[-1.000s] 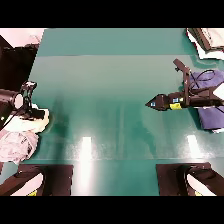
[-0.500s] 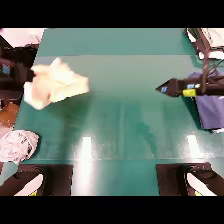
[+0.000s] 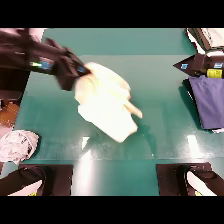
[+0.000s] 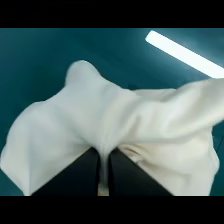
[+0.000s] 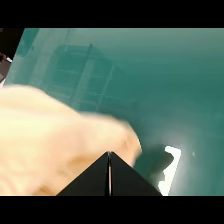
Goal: Fold the shirts.
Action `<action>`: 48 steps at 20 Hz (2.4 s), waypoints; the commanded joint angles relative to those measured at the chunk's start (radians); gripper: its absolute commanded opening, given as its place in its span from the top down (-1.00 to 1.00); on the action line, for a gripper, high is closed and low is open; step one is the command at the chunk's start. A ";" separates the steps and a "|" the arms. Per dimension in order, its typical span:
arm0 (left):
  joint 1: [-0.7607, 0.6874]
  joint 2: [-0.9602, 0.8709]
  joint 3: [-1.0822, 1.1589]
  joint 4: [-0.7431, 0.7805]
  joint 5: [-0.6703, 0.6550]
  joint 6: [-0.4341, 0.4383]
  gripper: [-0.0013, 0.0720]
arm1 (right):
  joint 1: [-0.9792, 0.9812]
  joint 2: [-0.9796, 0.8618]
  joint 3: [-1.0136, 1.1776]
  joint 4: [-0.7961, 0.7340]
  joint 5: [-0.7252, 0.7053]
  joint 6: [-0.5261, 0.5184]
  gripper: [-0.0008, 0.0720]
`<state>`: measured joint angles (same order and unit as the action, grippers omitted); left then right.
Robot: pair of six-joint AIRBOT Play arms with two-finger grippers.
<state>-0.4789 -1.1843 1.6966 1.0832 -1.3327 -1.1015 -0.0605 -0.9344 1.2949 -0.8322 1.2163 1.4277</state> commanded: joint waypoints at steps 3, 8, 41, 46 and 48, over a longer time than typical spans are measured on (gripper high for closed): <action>-0.022 -0.283 0.010 0.018 0.114 -0.010 -0.46 | 0.040 0.000 0.026 -0.006 0.033 0.000 0.92; 0.128 -0.287 0.004 0.022 -0.127 -0.208 -0.53 | 0.052 -0.003 0.026 -0.008 0.032 0.000 0.92; -0.032 0.052 -1.143 -0.352 0.379 -0.265 -0.53 | 0.052 -0.007 0.026 -0.008 0.045 0.000 0.92; -0.032 0.049 -1.151 -0.361 0.504 -0.282 -0.53 | 0.052 -0.007 0.026 -0.008 0.043 0.000 0.92; -0.032 0.014 -1.151 -0.378 0.506 -0.286 -0.53 | 0.052 -0.007 0.026 -0.008 0.042 0.000 0.92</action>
<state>-0.5110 -1.1435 0.5480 0.7006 -0.8711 -1.3762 -0.0090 -0.9417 1.3193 -0.8398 1.2606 1.4273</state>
